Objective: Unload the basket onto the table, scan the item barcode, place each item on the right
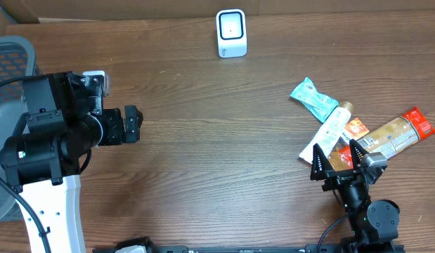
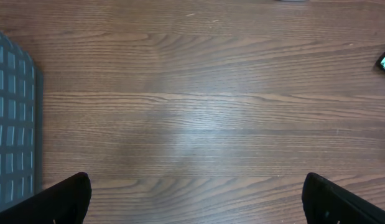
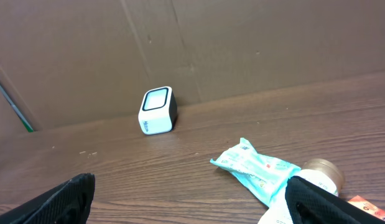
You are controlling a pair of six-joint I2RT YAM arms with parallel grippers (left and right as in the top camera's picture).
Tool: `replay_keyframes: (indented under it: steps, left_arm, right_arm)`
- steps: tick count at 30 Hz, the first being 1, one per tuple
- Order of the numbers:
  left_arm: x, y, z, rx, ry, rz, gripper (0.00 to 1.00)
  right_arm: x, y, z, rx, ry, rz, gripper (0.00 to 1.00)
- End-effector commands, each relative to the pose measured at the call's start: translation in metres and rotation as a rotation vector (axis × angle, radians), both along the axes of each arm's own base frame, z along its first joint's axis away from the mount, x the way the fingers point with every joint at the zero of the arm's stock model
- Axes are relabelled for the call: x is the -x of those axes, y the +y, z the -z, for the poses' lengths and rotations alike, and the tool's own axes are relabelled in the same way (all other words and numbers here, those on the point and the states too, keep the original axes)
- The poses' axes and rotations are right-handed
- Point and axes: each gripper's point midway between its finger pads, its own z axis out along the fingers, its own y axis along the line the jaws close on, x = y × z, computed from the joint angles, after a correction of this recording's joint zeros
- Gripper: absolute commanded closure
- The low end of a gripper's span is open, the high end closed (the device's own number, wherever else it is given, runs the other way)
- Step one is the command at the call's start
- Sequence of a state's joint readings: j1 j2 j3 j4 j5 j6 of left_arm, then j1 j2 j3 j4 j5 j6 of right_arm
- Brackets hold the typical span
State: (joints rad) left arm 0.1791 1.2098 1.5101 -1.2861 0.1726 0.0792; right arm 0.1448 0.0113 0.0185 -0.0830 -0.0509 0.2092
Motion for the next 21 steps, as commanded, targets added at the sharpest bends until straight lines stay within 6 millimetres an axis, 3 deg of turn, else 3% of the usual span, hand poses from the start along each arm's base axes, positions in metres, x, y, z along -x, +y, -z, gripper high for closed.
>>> replay_keyframes:
  steps: [1,7,14,21]
  left_arm:
    - [0.009,0.0,-0.019,-0.027,-0.075,0.003,0.0]
    - [0.02,0.012,-0.042,-0.111,-0.184,-0.049,0.0]
    - [0.036,0.01,-0.058,-0.127,-0.25,-0.056,0.0]
    - [0.033,0.013,-0.085,-0.156,-0.384,-0.066,0.0]
  right_arm:
    - [0.0,0.0,0.003,0.001,-0.001,0.0,0.0]
    - [0.0,0.0,0.003,0.001,-0.001,0.0,0.0]
    - [0.0,0.0,0.003,0.001,-0.001,0.0,0.0]
    - [0.0,0.0,0.003,0.001,-0.001,0.0,0.0]
